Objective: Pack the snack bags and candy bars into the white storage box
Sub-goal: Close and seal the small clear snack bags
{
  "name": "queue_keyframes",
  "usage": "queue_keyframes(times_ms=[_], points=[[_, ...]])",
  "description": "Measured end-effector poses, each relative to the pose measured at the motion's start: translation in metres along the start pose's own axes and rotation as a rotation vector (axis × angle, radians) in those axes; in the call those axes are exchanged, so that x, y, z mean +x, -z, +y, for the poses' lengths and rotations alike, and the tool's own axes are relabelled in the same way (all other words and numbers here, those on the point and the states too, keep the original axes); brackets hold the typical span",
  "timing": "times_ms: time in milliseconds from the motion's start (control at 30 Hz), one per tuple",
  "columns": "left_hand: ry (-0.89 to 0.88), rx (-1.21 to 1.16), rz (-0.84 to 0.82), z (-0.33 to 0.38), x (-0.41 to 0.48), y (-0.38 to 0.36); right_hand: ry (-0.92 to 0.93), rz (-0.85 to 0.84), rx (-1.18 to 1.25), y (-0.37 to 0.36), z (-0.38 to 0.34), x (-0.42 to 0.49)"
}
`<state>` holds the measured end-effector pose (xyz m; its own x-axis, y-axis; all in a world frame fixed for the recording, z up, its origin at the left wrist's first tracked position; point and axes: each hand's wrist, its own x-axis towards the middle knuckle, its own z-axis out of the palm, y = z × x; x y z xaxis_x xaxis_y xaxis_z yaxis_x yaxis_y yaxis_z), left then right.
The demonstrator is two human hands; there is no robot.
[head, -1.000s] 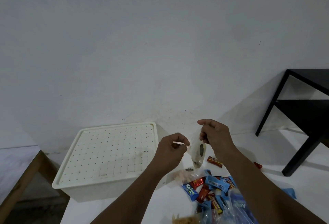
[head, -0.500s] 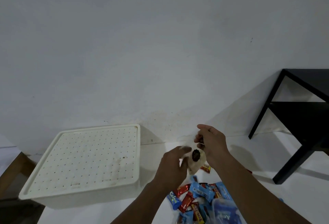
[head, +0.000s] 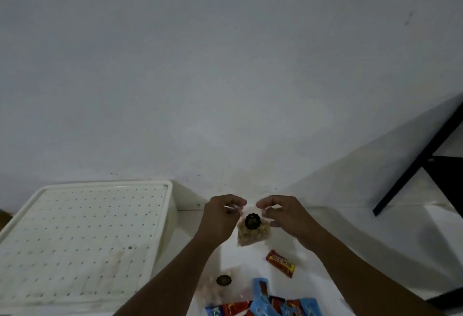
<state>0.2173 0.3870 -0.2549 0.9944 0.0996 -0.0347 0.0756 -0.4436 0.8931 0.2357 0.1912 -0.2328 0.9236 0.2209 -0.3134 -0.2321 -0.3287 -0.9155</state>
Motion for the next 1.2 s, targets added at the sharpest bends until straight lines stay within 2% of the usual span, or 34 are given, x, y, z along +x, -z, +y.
queue_keyframes(times_ms=[133, 333, 433, 500, 633, 700, 800, 867, 933, 1033, 1100, 1200], points=[[0.1, 0.082, 0.025, -0.026, 0.03, -0.01, -0.016, -0.014, -0.021, -0.015, 0.024, 0.05], [0.142, 0.221, 0.011, -0.058, 0.041, -0.012, -0.1, -0.005, 0.05, -0.039, 0.051, 0.084], [0.213, 0.302, -0.039, -0.065, 0.025, -0.011, -0.082, 0.145, -0.099, -0.046, 0.064, 0.074], [0.289, 0.336, -0.135, -0.072, 0.006, -0.01, -0.113, 0.186, -0.191, -0.05, 0.073, 0.055], [0.365, 0.41, -0.385, -0.084, -0.046, -0.012, -0.356, -0.03, -0.416, -0.072, 0.109, 0.008], [0.383, 0.443, -0.424, -0.089, -0.068, -0.014, -0.422, -0.084, -0.572, -0.089, 0.125, -0.009], [0.374, 0.457, -0.413, -0.091, -0.091, -0.013, -0.498, -0.058, -0.684, -0.113, 0.127, -0.031], [0.371, 0.442, -0.432, -0.087, -0.101, -0.007, -0.459, -0.032, -0.641, -0.123, 0.116, -0.043], [0.381, 0.407, -0.423, -0.081, -0.108, 0.002, -0.349, -0.049, -0.457, -0.127, 0.106, -0.047], [0.441, 0.192, -0.314, -0.069, -0.108, 0.022, -0.194, -0.141, -0.259, -0.122, 0.075, -0.051], [0.438, 0.077, -0.262, -0.05, -0.104, 0.039, -0.109, -0.178, -0.253, -0.113, 0.042, -0.057], [0.315, -0.048, -0.173, -0.012, -0.1, 0.068, 0.034, -0.207, -0.299, -0.094, -0.011, -0.067]])
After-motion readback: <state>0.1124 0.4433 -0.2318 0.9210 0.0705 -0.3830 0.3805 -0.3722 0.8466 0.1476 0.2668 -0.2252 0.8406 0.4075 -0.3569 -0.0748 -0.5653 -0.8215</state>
